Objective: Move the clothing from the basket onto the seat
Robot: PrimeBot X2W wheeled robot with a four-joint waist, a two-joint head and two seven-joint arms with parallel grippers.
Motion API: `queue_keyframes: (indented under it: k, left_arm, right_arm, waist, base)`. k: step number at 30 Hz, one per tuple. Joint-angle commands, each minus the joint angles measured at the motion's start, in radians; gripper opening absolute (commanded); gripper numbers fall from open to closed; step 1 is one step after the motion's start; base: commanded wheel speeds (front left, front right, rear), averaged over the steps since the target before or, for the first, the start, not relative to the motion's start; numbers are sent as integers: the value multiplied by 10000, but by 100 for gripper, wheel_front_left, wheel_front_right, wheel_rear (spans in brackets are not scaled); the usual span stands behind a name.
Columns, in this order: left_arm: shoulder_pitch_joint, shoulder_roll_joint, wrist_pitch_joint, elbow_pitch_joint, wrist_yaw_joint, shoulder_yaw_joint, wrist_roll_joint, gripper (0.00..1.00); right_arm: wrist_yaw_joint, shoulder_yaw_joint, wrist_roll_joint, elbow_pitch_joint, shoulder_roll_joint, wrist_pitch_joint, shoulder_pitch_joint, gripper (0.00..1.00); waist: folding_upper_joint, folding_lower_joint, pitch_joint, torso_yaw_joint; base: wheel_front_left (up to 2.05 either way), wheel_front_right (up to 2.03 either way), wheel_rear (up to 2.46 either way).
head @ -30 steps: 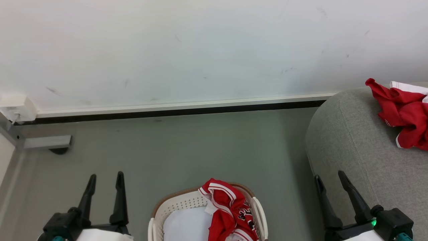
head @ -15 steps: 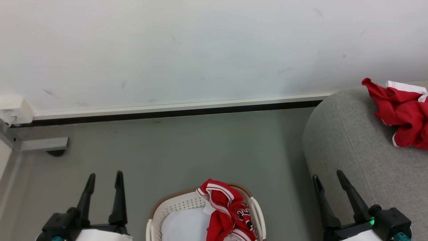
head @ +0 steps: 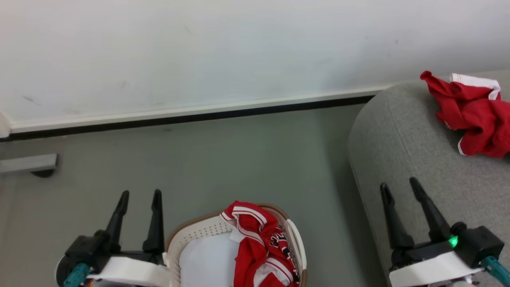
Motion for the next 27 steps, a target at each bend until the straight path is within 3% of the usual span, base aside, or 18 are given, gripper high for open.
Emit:
queue_keyframes:
  k: [1, 6, 15, 27]
  left_arm:
    - [-232, 27, -5, 142, -25, -89, 81, 100]
    - [-905, 67, -5, 1165, -166, -676, 232, 100]
    - [-2854, 629, 64, 3466, -278, -1911, 284, 100]
    - [-4996, 1339, 1817, 6952, -272, -3889, -1134, 100]
  right_arm:
    - [-22, -98, 11, -86, -173, -32, -233, 100]
    - [-22, -313, -46, -266, -189, -15, -789, 100]
    - [-22, -727, -63, -749, 2, -15, -1946, 100]
    - [-22, -953, 56, -1193, 445, -15, -2801, 100]
  waist:
    - [-1, -1, 362, -260]
    - [-1, -1, 1193, -734]
    - [-1, -1, 3056, -1455]
    - [-1, -1, 4841, -2230]
  base:
    - [0, 0, 0]
    - [0, 0, 0]
    - [0, 0, 0]
    - [0, 0, 0]
